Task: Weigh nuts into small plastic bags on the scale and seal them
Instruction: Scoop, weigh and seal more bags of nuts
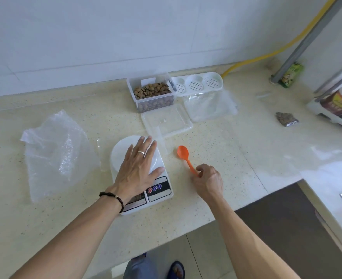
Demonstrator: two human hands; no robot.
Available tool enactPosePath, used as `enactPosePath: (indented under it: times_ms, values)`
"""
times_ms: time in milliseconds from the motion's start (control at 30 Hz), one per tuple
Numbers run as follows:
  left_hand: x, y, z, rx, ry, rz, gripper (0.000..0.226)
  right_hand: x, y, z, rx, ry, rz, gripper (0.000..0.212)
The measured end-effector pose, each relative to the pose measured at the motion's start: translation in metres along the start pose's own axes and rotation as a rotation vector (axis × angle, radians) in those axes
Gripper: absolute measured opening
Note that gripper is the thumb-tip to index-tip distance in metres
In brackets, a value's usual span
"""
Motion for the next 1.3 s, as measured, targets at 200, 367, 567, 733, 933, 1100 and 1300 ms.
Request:
enactPosePath:
  times_ms: [200, 367, 567, 733, 933, 1100, 1300]
  values:
    - [0.001, -0.036, 0.009, 0.074, -0.003, 0.034, 0.078, 0.001, -0.015, -0.006, 0.284, -0.405, 0.032, 0.01]
    - [-0.011, -0.062, 0.027, 0.072, -0.012, 0.023, 0.084, -0.005, -0.03, 0.026, 0.326, -0.837, 0.081, 0.018]
    - [-0.024, -0.083, 0.062, -0.019, 0.012, 0.035, 0.072, 0.005, -0.058, 0.072, 0.23, -0.676, 0.069, 0.015]
    - [-0.023, -0.09, 0.082, -0.082, 0.042, 0.071, 0.059, 0.023, -0.071, 0.099, 0.146, -0.489, 0.181, 0.013]
    - [-0.021, -0.098, 0.09, -0.117, 0.196, 0.087, 0.029, 0.026, -0.074, 0.121, 0.103, -0.635, 0.329, 0.01]
    - [-0.047, -0.111, 0.092, -0.29, 0.585, 0.091, 0.015, 0.0, -0.093, 0.155, -0.02, -0.676, 0.391, 0.01]
    - [-0.095, -0.131, 0.08, -0.286, 0.778, 0.077, 0.017, -0.028, -0.1, 0.2, -0.174, -0.576, 0.559, 0.011]
Point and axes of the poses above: each hand's wrist, its own y-axis away from the middle knuckle, its own x-axis out of the palm, z = x × y, the point moved 7 cm from there along -y, towards the middle knuckle, and after that the axes turned 4 degrees about -z, right-handed, at the moved point
